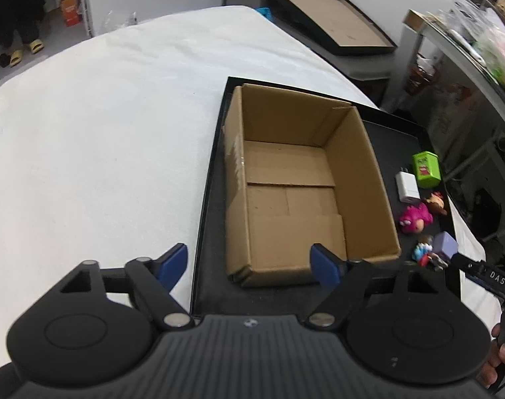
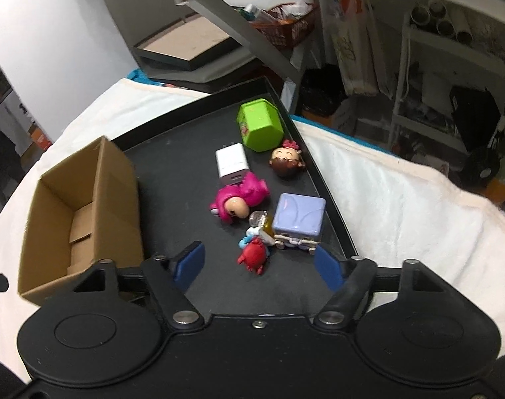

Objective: Organize rigid objects
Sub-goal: 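Move the right gripper to the lavender cube figure and grasp it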

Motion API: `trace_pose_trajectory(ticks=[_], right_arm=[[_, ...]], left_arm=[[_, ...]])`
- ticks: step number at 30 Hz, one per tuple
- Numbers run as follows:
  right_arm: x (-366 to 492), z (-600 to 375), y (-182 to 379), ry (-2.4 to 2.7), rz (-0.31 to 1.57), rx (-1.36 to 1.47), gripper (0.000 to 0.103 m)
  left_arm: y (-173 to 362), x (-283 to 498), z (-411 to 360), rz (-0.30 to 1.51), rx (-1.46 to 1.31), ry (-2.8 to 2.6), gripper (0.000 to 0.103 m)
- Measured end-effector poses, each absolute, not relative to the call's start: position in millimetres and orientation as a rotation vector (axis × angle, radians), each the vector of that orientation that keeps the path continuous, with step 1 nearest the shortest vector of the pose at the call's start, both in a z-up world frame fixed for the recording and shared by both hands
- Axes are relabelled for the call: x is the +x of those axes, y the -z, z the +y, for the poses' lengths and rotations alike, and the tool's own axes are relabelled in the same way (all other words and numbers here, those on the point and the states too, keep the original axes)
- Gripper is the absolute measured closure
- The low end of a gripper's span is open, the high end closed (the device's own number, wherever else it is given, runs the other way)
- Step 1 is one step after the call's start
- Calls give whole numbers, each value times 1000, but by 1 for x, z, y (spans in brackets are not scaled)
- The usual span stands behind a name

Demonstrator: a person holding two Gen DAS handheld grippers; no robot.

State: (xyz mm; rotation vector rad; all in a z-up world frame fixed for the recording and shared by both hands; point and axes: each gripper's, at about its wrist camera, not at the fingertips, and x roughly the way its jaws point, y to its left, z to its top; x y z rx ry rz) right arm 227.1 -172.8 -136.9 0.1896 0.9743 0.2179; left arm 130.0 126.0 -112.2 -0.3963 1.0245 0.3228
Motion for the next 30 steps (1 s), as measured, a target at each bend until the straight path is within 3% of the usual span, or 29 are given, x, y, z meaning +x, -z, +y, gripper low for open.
trace_pose_trajectory(ticks=[3,7,11,24,26,30], right_arm=[[235,-174,146,-195,987,212,47],[243,-172,157,-167,999,209,47],[250,-173,166,-136,1006,220,47],[275,-166,185,-95,995,204,45],[279,-163,185,-79,988,200,45],[277,-162,186,-54,992,185,55]], left_arm=[[119,135,131,1036,-413,-335,34],[131,143,136,1069,-432,-339,40],[147,154,140,1118,-459,-347,53],[167,178,135,1187,-453,-347,64],[167,178,136,1191,-455,-354,71],[167,175,140,1194,-464,-361,84]])
